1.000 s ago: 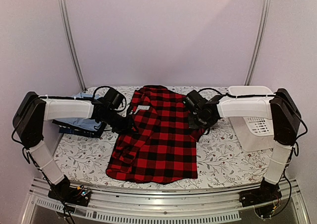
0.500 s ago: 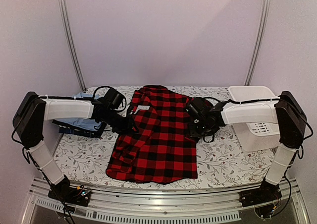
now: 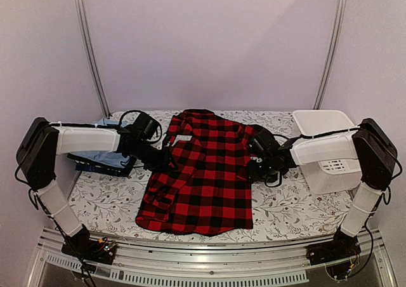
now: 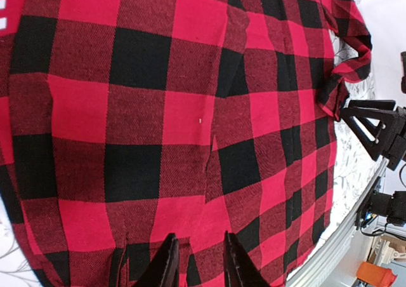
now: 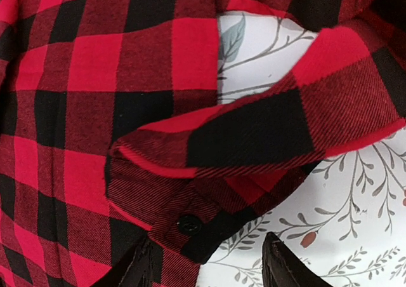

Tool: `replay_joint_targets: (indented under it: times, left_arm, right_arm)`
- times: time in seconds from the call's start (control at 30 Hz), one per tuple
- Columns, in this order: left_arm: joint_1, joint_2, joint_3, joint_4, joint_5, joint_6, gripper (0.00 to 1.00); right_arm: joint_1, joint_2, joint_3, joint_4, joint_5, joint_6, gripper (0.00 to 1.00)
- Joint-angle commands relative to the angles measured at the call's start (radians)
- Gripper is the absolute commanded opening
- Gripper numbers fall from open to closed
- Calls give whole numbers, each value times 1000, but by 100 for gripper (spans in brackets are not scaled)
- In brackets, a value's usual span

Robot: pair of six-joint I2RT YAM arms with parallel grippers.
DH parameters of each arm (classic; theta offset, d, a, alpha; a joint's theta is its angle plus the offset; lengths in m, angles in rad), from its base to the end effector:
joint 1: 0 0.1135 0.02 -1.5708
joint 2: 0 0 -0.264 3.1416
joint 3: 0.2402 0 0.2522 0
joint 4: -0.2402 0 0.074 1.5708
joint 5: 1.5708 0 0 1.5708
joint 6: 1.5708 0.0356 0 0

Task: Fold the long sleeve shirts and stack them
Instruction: Pick up the 1/3-folded shirt from the center of the board.

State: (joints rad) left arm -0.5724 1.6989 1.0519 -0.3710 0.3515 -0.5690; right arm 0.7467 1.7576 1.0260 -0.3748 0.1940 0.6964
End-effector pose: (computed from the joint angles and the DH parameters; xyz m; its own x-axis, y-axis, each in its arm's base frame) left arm 0.2806 -0.1954 0.1841 -0.9586 0.0159 -0.2845 0.1710 0.8307 -0.5298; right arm 0.2543 0.2260 0.1565 -0.8903 0.0337 -0.4542 -0.0417 0.9870 0.1551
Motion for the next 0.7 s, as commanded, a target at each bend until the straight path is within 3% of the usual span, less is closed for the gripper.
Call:
replay_joint_targets:
  times: [0.0,0.23,0.47,0.67]
  left_arm:
    - [-9,-16,13,18,9,8,24]
    - [-13,-23,24,22,15,11,24]
    - [-68,-10,81,75,19,34,28]
    - [-146,25,151,200,18,89,32]
  right_arm:
    - [-37,35,-35,108,-68,43,57]
    - [-40,73,-44,144,-85,52,54]
    - [-46,34,-35,111,-55,40,18]
    - [-46,-60,15,11,-17,1,3]
